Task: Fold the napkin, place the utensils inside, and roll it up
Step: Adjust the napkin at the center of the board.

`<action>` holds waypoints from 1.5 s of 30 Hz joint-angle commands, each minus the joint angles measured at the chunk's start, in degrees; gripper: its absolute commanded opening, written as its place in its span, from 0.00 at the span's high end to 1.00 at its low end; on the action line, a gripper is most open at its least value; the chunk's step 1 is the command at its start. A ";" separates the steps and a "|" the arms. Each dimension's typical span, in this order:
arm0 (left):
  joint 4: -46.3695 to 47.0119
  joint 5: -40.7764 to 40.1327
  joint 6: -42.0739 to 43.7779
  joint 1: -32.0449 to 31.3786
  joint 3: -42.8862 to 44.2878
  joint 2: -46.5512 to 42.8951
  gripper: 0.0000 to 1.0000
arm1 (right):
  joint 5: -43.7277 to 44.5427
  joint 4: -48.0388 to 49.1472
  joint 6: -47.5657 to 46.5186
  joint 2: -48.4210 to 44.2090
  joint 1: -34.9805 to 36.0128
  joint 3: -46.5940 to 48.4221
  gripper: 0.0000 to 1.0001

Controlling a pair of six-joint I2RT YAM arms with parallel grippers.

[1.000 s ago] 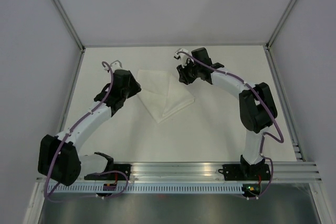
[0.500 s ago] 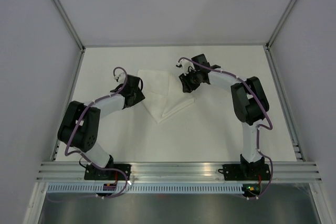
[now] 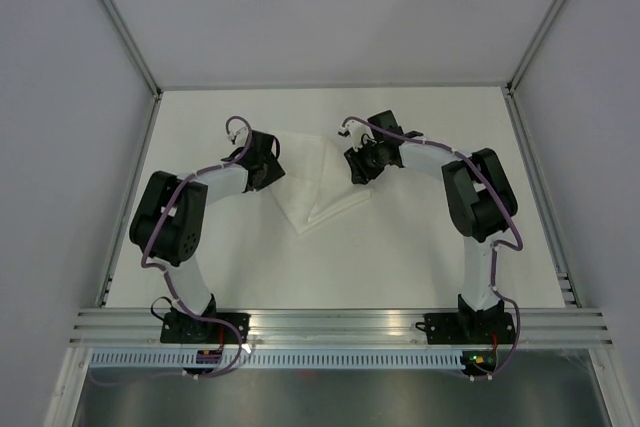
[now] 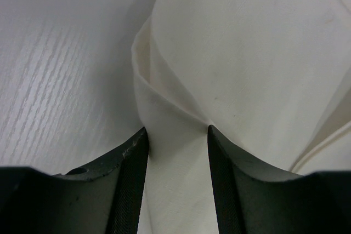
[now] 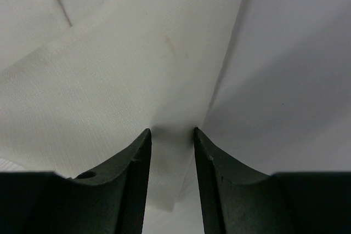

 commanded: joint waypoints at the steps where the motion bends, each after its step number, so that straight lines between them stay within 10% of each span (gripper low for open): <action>1: 0.53 3.19 1.74 0.21 2.73 3.71 0.48 | 0.95 -1.78 0.87 -2.26 -0.17 -3.69 0.57; 25: -2.20 11.54 11.24 0.21 19.08 11.55 0.41 | 1.74 -8.20 4.21 -14.21 -0.61 -10.55 0.55; 45: 1.14 10.22 19.59 0.39 4.59 -24.57 0.37 | 9.21 4.71 -15.47 -34.60 9.30 -22.14 0.44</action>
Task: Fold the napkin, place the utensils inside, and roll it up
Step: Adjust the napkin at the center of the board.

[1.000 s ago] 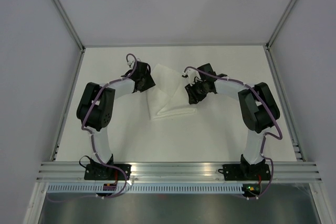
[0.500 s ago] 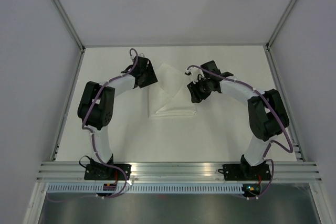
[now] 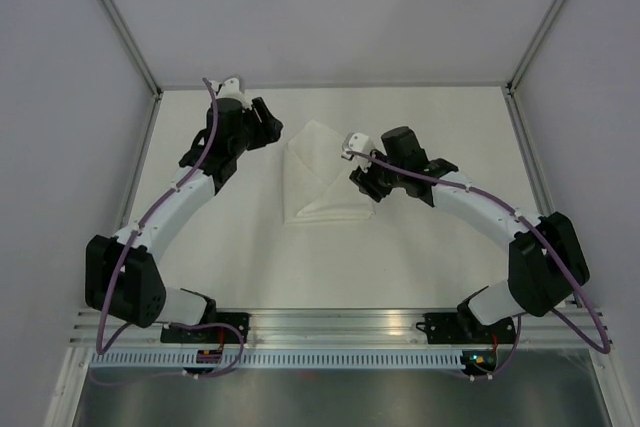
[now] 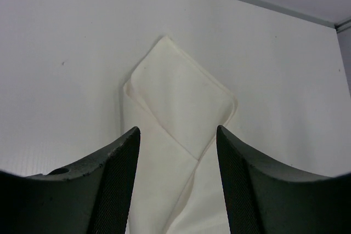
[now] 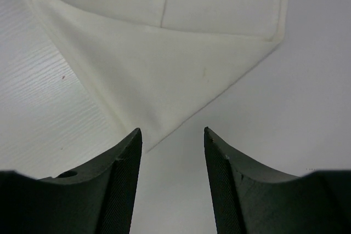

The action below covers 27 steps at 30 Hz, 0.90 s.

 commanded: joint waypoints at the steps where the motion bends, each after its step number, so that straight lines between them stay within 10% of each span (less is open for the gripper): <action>1: 2.01 -0.20 2.41 -1.10 -6.07 -5.25 0.37 | 3.44 6.24 -7.50 -3.13 5.40 -4.29 0.44; 27: 2.55 -4.51 3.64 -3.21 -23.77 -25.31 0.35 | 11.88 34.99 -19.02 6.79 21.06 -19.68 0.39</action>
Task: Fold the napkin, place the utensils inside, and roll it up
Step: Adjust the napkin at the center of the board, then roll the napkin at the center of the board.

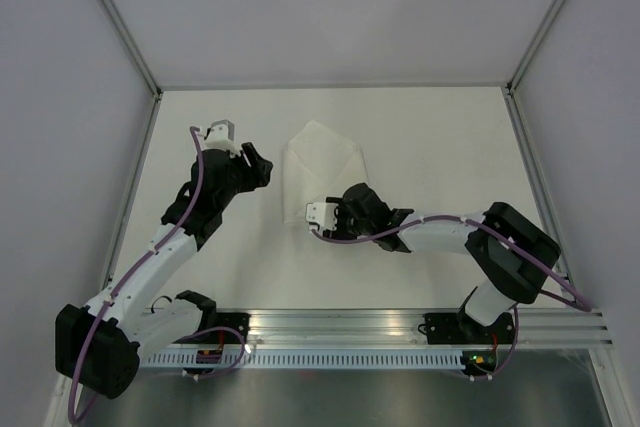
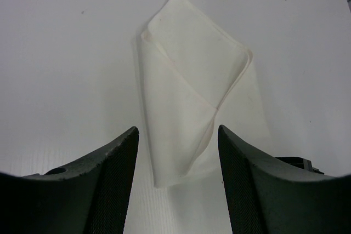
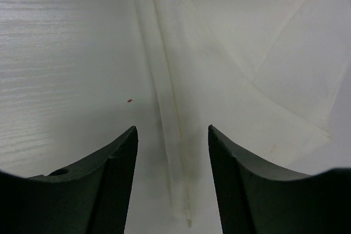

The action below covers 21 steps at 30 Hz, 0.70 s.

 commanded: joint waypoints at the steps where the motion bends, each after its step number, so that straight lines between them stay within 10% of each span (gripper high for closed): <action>1: 1.50 -1.34 1.59 -0.06 -0.34 -0.67 0.35 | 1.06 6.30 -2.28 1.29 0.69 -0.55 0.39; 21: 1.23 -1.34 2.46 -0.06 -1.13 0.21 0.36 | 0.72 11.14 -5.27 8.06 0.95 -0.20 0.50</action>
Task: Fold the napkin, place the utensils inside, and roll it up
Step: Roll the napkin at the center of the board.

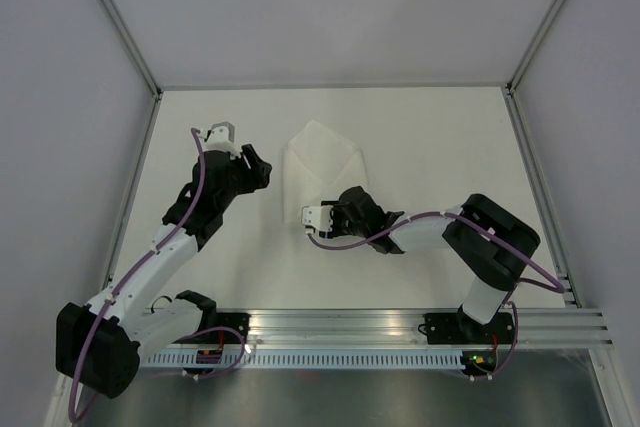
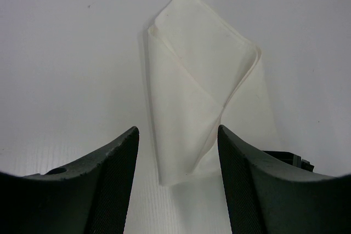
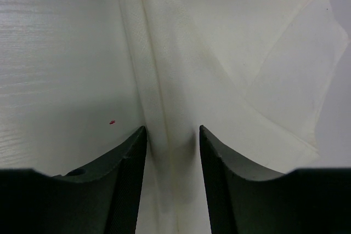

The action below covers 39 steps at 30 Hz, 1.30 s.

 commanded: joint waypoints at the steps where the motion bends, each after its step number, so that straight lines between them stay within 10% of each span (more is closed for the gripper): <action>1: 1.28 -0.29 2.57 -0.06 -0.23 -0.01 0.36 | -1.82 0.17 -1.00 1.13 0.38 0.58 0.50; 27: 0.92 1.47 4.33 -0.06 0.56 2.36 0.36 | -1.11 0.61 1.45 7.98 3.46 3.48 0.52; 39: 1.45 3.66 4.07 -0.06 0.65 3.77 0.36 | -1.12 -3.78 2.33 8.51 3.64 4.80 0.71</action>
